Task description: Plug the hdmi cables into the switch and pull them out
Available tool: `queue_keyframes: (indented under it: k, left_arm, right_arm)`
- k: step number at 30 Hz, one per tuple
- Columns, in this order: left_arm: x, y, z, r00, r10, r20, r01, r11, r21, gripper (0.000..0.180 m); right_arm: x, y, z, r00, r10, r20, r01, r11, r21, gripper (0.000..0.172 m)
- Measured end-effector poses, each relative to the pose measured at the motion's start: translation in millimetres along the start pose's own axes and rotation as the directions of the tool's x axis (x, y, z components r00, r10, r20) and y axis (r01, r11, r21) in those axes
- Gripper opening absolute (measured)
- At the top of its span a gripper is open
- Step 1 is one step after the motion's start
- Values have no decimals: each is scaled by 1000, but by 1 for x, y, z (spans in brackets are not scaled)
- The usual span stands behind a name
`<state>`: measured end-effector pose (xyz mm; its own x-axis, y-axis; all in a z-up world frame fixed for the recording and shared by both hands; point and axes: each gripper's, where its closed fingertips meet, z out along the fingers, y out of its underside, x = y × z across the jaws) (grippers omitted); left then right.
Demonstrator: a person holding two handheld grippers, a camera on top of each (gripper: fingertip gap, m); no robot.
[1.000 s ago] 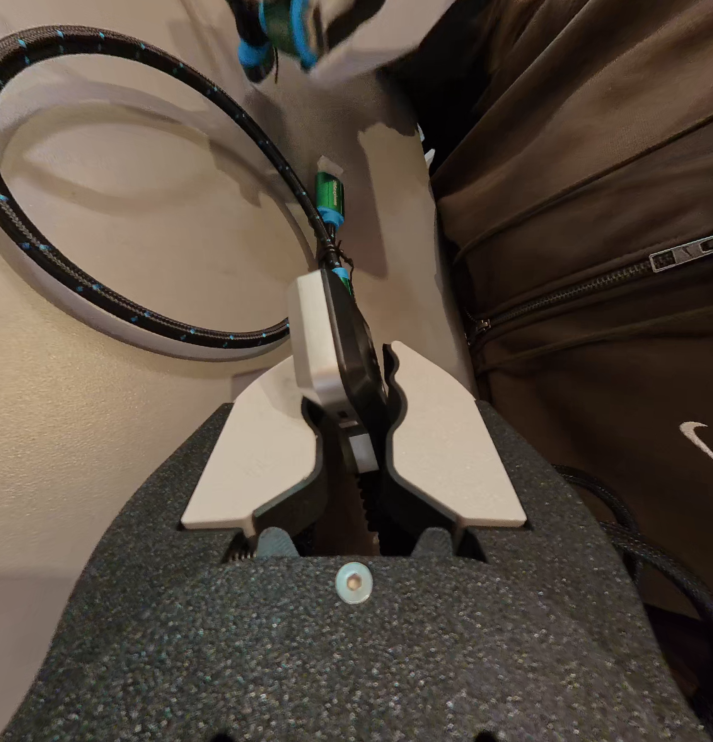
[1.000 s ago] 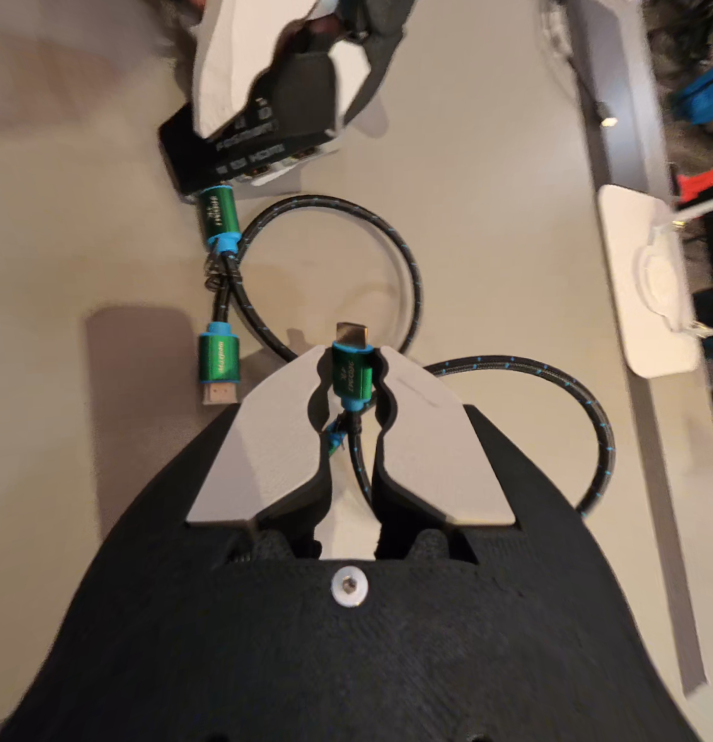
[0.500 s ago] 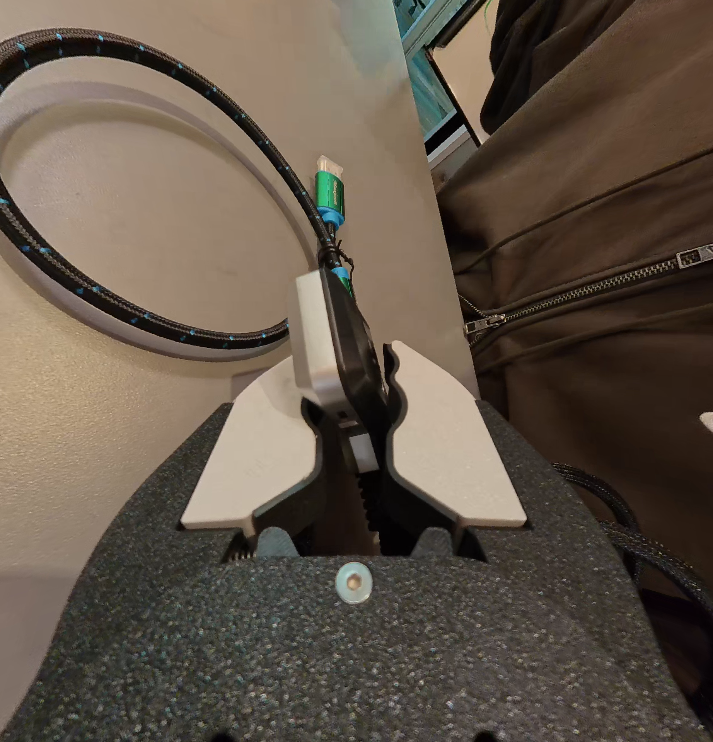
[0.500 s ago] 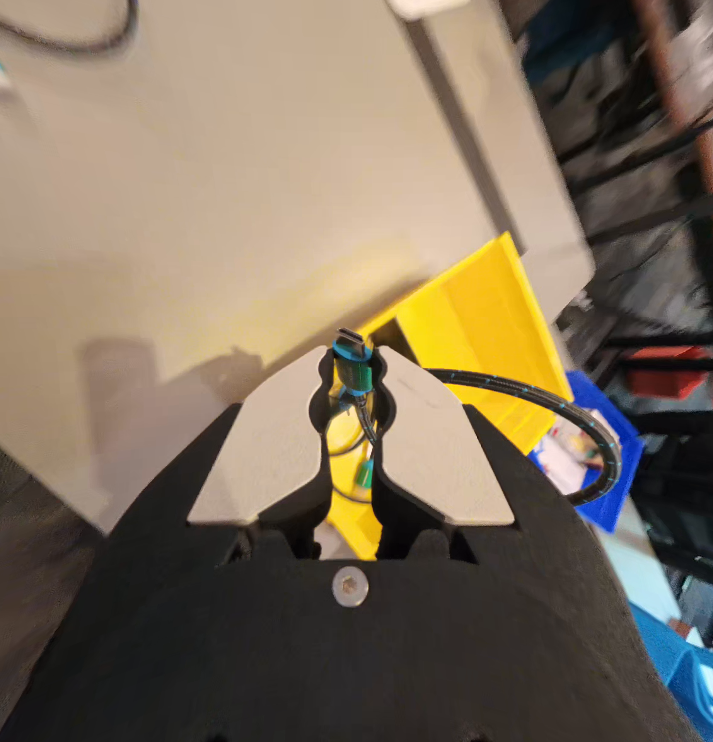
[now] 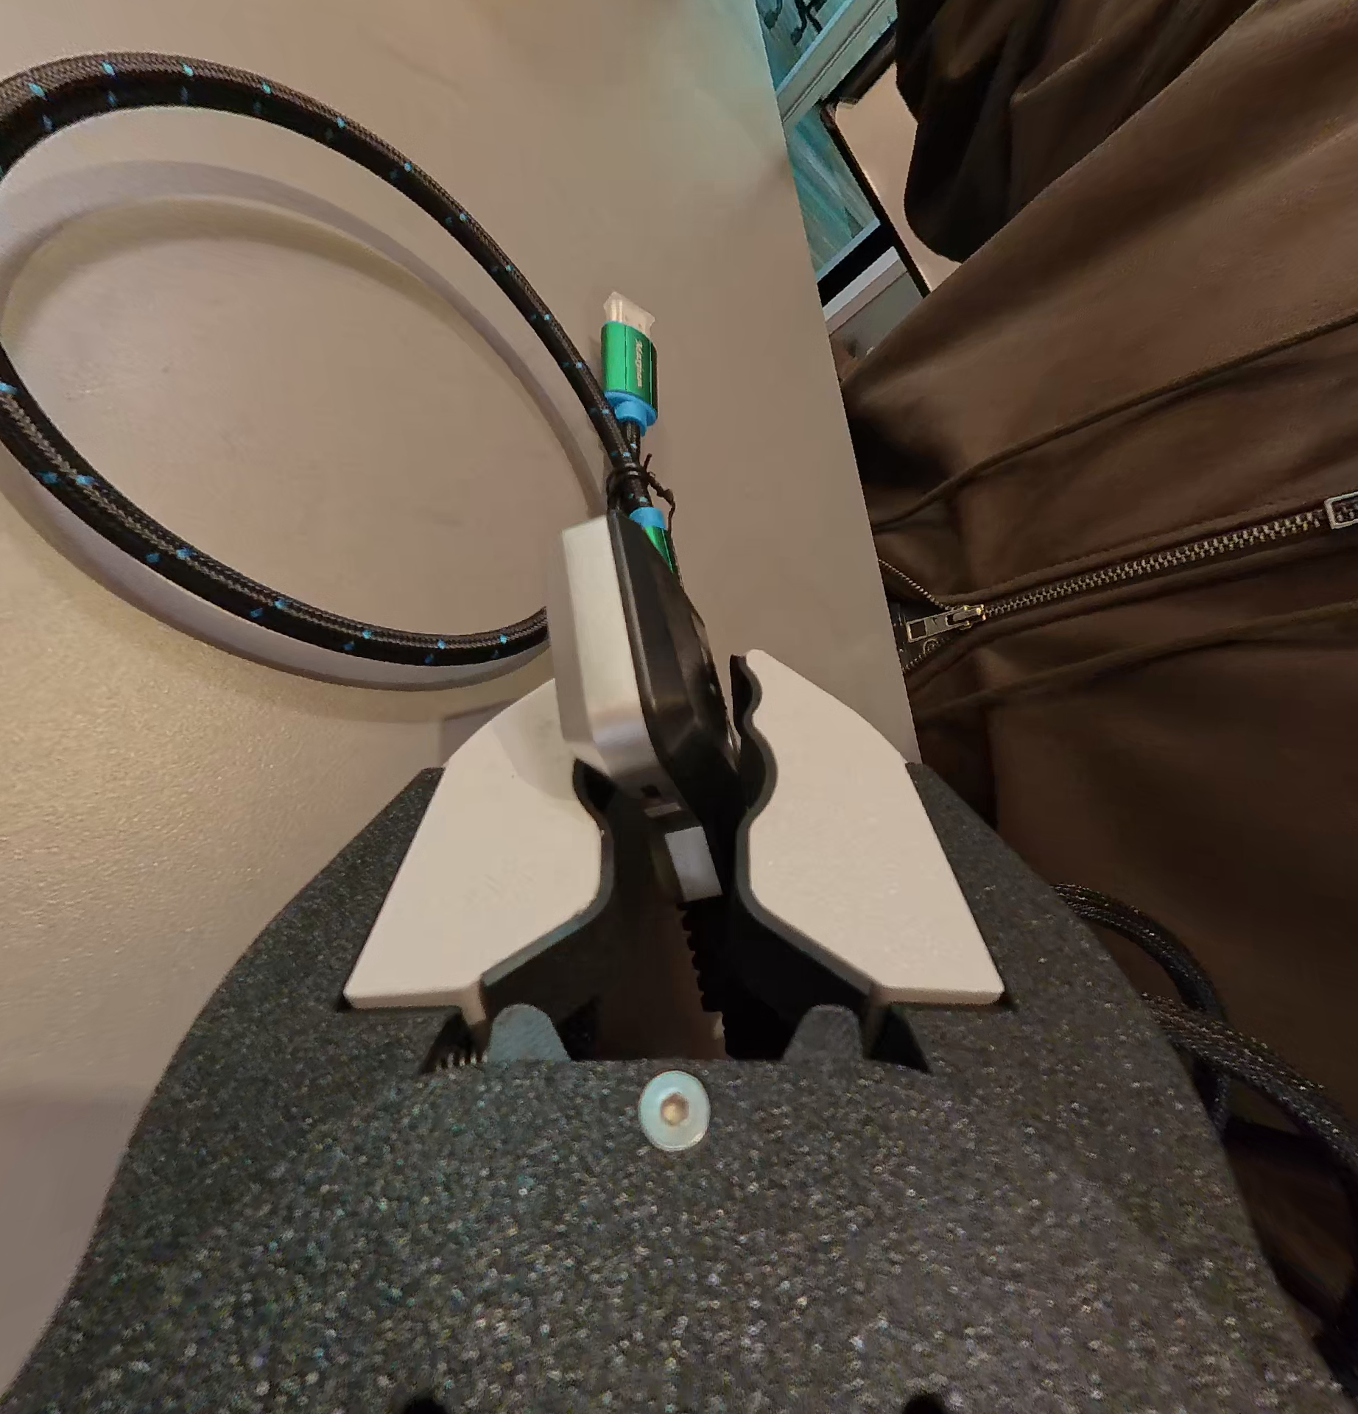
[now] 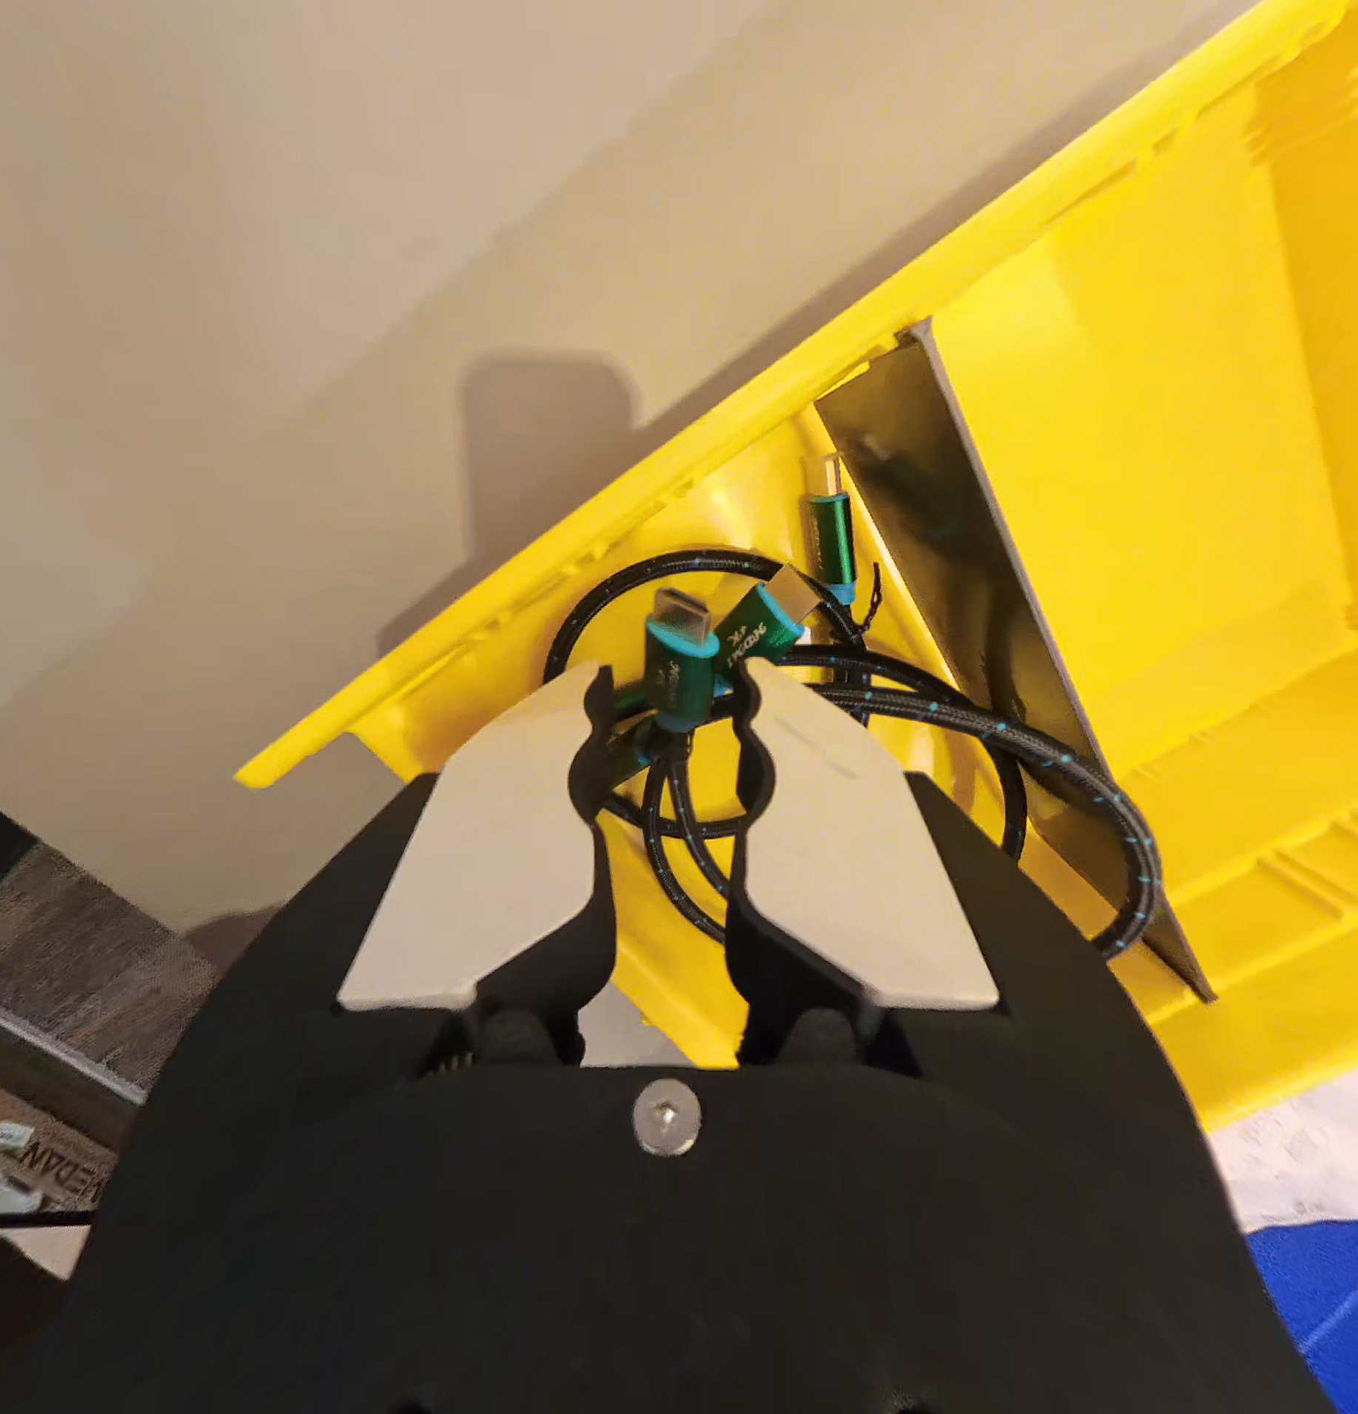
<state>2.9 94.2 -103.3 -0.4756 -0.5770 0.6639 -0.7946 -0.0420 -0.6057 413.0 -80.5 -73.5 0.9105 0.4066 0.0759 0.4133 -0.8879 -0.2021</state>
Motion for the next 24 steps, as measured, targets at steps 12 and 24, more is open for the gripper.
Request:
queue_keyframes:
  k: [12, 24]
  left_arm:
    - [-2, -3, -2, 1000, -14, 7, 14, 1000, 20, 29]
    - [-6, -7, -4, 999, -29, 29, 27, 998, 56, 29]
  right_arm:
    - [-31, -43, -74, 961, -45, -272, 97, 979, 181, 24]
    - [-238, -259, 21, 700, -602, -385, 714, 583, 388, 26]
